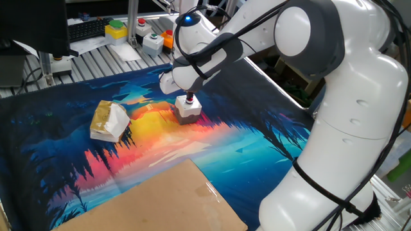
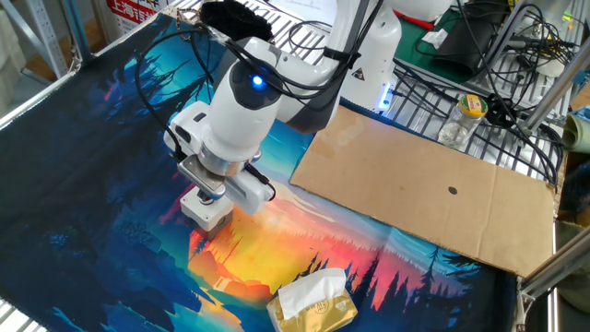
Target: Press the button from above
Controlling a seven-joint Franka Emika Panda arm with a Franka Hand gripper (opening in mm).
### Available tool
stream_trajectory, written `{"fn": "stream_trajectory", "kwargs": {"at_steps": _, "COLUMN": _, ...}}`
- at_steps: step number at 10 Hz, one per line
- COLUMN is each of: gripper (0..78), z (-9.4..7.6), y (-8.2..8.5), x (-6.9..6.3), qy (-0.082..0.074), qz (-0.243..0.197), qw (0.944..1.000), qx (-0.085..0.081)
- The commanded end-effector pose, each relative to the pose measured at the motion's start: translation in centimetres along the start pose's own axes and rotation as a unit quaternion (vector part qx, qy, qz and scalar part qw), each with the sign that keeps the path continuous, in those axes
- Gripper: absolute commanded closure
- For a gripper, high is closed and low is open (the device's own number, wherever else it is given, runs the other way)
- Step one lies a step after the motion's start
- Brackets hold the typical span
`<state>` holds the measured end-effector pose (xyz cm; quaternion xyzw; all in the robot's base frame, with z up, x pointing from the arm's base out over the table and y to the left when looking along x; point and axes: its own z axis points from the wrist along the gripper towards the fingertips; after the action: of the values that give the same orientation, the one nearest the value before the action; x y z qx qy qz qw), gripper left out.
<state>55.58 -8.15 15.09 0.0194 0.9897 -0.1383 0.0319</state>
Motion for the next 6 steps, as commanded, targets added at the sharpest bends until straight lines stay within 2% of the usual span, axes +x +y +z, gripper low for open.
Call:
{"fn": "stream_trajectory", "kwargs": {"at_steps": 1, "gripper": 77.6, "z": 0.75, "y": 0.16, "x": 1.83, "qy": 0.024, "qz": -0.006, "qw": 0.9997, "qx": 0.000}}
{"fn": "stream_trajectory", "kwargs": {"at_steps": 4, "gripper": 77.6, "z": 0.31, "y": -0.18, "x": 1.95, "qy": 0.029, "qz": -0.009, "qw": 0.9995, "qx": 0.000}}
{"fn": "stream_trajectory", "kwargs": {"at_steps": 6, "gripper": 77.6, "z": 0.79, "y": 0.00, "x": 1.80, "qy": 0.027, "qz": -0.007, "qw": 0.9996, "qx": -0.001}}
